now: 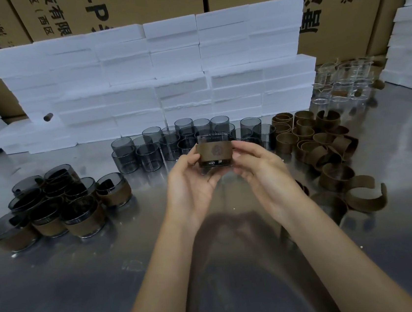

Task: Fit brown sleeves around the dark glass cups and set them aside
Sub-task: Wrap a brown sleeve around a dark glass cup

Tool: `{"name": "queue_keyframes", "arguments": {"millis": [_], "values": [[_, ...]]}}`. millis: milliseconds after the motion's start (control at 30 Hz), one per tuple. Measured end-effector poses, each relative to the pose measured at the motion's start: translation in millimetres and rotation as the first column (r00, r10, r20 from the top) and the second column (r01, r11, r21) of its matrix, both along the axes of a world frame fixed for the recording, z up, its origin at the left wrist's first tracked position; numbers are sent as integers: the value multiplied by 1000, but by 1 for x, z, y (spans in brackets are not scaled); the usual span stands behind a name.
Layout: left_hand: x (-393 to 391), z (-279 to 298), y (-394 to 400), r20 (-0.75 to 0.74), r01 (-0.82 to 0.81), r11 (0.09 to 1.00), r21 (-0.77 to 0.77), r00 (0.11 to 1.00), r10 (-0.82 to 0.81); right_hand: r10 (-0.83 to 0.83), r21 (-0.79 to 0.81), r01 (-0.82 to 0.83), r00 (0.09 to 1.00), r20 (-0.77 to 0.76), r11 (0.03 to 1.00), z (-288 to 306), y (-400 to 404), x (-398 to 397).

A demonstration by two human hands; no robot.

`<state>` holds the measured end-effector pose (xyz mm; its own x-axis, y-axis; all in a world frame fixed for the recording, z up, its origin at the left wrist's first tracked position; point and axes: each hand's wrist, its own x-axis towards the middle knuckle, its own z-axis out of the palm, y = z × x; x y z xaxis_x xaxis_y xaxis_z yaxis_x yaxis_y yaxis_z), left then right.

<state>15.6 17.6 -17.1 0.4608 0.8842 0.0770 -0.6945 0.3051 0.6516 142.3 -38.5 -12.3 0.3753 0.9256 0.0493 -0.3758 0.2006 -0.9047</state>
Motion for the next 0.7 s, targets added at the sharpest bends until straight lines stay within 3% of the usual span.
{"name": "queue_keyframes", "arguments": {"millis": [100, 200, 267, 333, 400, 533, 633, 700], "values": [[0, 1, 0, -10, 17, 999, 36, 1000, -17, 16, 12, -16, 1000, -5, 1000, -1, 2, 1], [4, 0, -4, -245, -82, 984, 159, 962, 120, 25, -10, -24, 999, 37, 1000, -4, 4, 0], [7, -3, -4, -429, -205, 952, 227, 857, 287, 19, -58, -14, 996, 83, 998, -8, 5, -1], [6, -5, -1, -591, -328, 885, 331, 659, 465, 7, -120, 7, 993, 120, 993, -11, 5, 1], [-3, -8, 6, -698, -396, 803, 445, 409, 588, 7, -182, 24, 986, 166, 983, -14, 5, 4], [-27, -15, 21, -816, -384, 740, 552, -68, 574, 38, -276, 16, 981, 189, 961, -15, 4, 5], [-38, -15, 23, -813, -365, 727, 581, -285, 507, 57, -323, 7, 981, 188, 946, -15, 4, 3], [-41, -14, 21, -736, -334, 665, 669, -421, 530, 62, -337, 4, 981, 186, 942, -16, 4, 3]]}}
